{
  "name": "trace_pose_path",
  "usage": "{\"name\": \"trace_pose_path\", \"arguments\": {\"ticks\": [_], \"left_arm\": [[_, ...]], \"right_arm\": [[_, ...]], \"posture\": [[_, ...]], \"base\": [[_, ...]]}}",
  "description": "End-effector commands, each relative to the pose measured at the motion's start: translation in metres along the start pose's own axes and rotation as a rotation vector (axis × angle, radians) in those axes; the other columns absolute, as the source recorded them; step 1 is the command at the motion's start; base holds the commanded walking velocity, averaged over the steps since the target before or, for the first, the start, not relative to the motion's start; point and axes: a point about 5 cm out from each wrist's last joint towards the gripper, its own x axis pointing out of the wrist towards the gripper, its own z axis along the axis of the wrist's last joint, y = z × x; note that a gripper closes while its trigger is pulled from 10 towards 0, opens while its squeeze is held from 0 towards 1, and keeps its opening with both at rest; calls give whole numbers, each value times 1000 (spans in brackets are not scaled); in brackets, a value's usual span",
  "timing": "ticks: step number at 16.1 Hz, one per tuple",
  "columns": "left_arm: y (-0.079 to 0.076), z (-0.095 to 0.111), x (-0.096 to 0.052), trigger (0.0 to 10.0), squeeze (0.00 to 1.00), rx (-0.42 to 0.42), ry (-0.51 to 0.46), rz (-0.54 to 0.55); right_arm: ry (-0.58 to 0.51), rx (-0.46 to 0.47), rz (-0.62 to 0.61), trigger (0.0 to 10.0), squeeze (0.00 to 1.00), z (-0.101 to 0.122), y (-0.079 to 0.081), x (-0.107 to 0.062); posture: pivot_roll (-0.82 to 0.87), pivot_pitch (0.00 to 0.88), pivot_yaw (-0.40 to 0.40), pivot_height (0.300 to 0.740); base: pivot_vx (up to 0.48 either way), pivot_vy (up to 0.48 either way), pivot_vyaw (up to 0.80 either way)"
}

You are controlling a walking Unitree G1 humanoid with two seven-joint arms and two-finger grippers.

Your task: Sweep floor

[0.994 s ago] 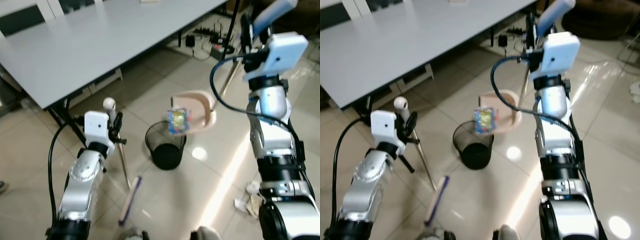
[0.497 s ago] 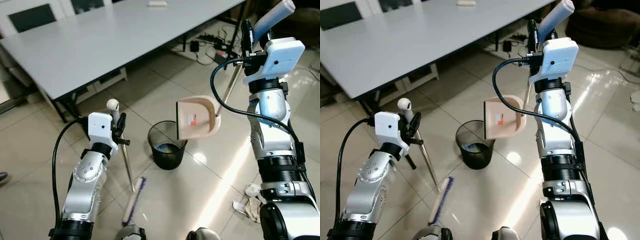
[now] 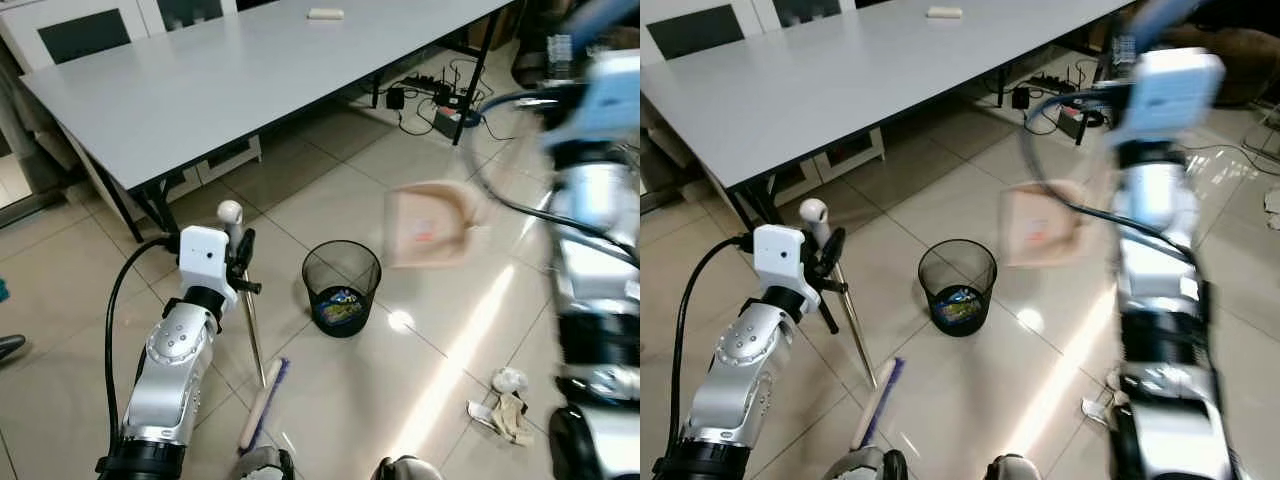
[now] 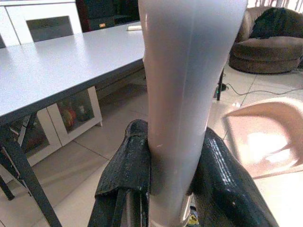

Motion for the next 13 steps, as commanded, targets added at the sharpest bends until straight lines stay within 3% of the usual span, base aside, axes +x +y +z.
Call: {"name": "trace_pose_path", "arguments": {"ticks": [1,3,4,8,13], "left_arm": [[0,1,0,10000,0,8,-2,-11],[0,-1,-2,10000,0,5,12,-25],[0,-1,-3,10000,0,14,25,-56],[2,1,0,10000,0,28,31,-66],[4,6,5,10000,0,39,27,-63]], "right_arm": [[17,-19,-35,10000,0,0,-8,-4],[160,-59,-127,10000,0,-21,-27,-31],[284,-15,-220,10000,0,-35,-35,-60],[356,38,-217,10000,0,-41,-20,-79],[385,76,-205,10000,0,-40,-10,-80]], "posture": [[-22,97,50,740],[-23,102,47,740],[-24,105,52,740],[-22,104,57,740],[-21,110,69,740]], "base": [[0,0,0],[0,0,0],[0,0,0],[-156,0,0],[-185,0,0]]}}
